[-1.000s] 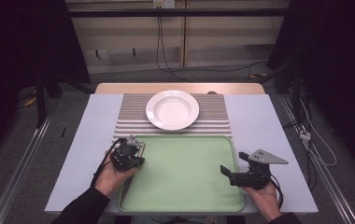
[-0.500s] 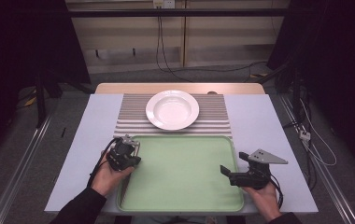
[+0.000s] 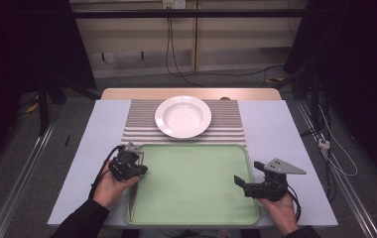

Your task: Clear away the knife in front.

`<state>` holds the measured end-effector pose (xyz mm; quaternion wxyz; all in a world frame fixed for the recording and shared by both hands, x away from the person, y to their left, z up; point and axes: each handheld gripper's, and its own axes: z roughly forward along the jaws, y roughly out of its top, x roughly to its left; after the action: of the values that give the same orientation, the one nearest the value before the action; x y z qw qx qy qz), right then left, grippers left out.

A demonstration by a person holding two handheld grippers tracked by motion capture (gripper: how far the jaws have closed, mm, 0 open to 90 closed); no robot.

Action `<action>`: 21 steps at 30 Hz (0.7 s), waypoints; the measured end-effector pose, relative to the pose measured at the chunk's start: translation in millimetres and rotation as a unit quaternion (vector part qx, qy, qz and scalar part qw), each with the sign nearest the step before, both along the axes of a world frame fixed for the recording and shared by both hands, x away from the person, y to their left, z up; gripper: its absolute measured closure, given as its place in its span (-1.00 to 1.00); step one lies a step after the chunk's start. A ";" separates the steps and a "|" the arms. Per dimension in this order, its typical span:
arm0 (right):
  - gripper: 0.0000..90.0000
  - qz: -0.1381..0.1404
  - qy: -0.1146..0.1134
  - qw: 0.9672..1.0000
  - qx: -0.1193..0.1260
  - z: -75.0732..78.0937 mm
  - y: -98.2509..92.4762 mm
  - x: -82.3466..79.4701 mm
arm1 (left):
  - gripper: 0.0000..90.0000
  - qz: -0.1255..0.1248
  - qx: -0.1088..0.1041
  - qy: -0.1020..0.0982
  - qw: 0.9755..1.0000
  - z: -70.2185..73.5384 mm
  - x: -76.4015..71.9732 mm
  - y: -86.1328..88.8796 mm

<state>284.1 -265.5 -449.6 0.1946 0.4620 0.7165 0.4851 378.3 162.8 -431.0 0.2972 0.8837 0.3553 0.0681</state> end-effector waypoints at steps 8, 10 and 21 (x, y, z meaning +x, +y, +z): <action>-0.88 -0.002 -0.001 1.000 0.001 0.1 -0.2 -0.2 | -0.09 0.018 -0.053 -0.051 0.997 11.4 -6.5 15.3; -0.88 -0.002 -0.001 1.000 0.001 0.0 -0.1 0.1 | -0.34 0.022 -0.062 -0.058 0.996 12.6 -7.6 18.9; -0.88 -0.005 -0.002 1.000 0.001 0.3 -0.8 -0.7 | -0.87 0.071 -0.124 -0.111 0.983 10.8 -34.0 42.6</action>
<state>283.4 -266.3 -449.3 0.1978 0.4649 0.7133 0.4858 344.3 205.5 -420.2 0.4365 0.7993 0.3877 0.1423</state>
